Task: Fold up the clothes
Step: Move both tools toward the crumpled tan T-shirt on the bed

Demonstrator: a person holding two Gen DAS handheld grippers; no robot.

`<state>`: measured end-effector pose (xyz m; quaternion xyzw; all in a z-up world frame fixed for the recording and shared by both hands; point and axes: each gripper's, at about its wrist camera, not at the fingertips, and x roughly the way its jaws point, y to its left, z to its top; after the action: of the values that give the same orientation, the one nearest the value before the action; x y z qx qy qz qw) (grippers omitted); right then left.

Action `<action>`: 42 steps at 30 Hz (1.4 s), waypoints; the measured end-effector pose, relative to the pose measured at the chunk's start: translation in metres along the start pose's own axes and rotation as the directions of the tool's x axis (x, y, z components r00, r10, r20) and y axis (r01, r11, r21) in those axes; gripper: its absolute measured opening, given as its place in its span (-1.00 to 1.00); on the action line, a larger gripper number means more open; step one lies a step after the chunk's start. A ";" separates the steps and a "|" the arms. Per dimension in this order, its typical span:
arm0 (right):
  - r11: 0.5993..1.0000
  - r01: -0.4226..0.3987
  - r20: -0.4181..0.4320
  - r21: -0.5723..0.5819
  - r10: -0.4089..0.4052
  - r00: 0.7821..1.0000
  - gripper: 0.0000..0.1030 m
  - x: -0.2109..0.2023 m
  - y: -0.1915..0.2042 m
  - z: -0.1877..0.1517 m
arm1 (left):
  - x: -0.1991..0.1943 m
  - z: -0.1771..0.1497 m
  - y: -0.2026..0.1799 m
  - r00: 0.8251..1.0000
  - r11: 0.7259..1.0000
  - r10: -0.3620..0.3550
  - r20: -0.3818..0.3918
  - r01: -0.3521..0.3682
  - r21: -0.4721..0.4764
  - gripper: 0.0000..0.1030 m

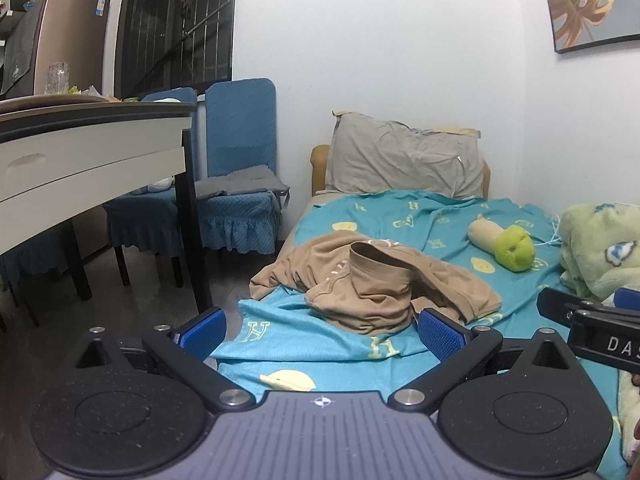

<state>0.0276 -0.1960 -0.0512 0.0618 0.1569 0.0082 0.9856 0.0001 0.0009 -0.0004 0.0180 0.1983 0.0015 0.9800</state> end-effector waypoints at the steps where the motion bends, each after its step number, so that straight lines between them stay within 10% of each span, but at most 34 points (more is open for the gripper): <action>1: 1.000 -0.002 -0.004 0.002 0.002 1.000 1.00 0.001 0.000 0.000 | 0.000 0.000 0.000 1.000 1.000 -0.001 -0.001 0.001 0.000 0.99; 18: 0.998 0.012 -0.006 0.062 -0.012 1.000 0.99 0.003 -0.009 -0.002 | 0.001 -0.003 -0.001 1.000 1.000 -0.010 0.016 0.010 0.003 0.99; 26: 0.998 0.012 0.000 0.055 -0.012 1.000 0.01 0.006 -0.005 -0.003 | 0.005 -0.002 -0.001 1.000 1.000 -0.013 -0.004 0.013 0.003 0.99; 42: 0.994 0.031 -0.063 0.102 -0.024 0.998 -0.01 0.012 -0.002 -0.006 | 0.017 -0.006 -0.003 0.997 0.999 -0.022 -0.077 0.024 0.025 0.99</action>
<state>0.0375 -0.1970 -0.0612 0.1099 0.1883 -0.0115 0.9759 0.0138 -0.0021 -0.0129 0.0284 0.2359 -0.0116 0.9713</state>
